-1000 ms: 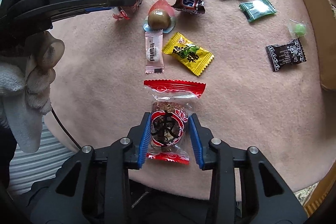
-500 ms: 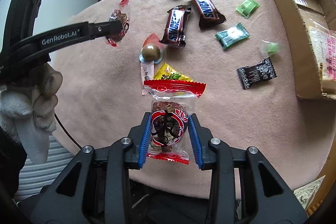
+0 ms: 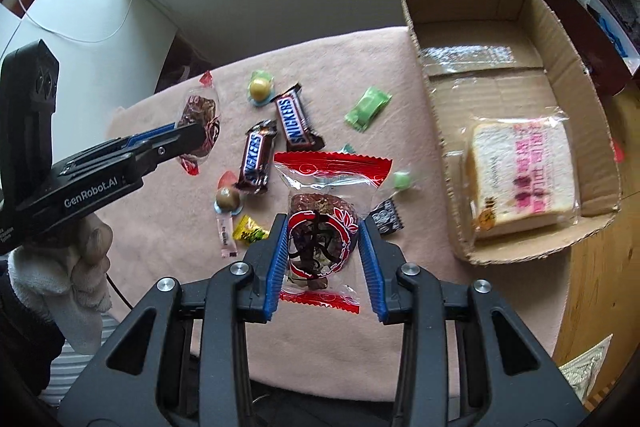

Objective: Organize snacks
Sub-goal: 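Carry the red pastry into the box and release it beside the bread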

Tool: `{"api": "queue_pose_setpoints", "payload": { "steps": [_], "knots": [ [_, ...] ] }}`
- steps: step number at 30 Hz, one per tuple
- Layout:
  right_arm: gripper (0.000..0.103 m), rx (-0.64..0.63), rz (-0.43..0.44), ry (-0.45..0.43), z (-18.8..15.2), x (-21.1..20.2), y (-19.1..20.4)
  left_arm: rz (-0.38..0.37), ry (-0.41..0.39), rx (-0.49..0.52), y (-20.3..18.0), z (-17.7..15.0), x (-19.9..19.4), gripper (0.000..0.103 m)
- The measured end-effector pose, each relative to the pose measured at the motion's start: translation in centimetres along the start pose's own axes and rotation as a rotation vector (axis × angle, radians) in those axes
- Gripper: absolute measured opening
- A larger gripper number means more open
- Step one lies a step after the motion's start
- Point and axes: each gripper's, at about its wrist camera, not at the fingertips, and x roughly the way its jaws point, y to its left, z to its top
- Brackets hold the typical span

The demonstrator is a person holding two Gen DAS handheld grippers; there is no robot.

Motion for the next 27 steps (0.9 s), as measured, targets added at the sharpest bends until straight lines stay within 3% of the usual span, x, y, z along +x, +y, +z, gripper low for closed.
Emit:
{"api": "queue_pose_setpoints", "payload": {
  "steps": [17, 27],
  "knots": [
    [0.036, 0.07, -0.089, -0.102, 5.2, -3.4, -9.0, -0.096, -0.009, 0.11, -8.7, 4.6, 3.9, 0.031],
    [0.036, 0.09, -0.116, -0.111, 7.3, -2.9, -13.8, -0.116, -0.01, 0.126, -12.2, 6.5, 6.7, 0.031]
  ]
}}
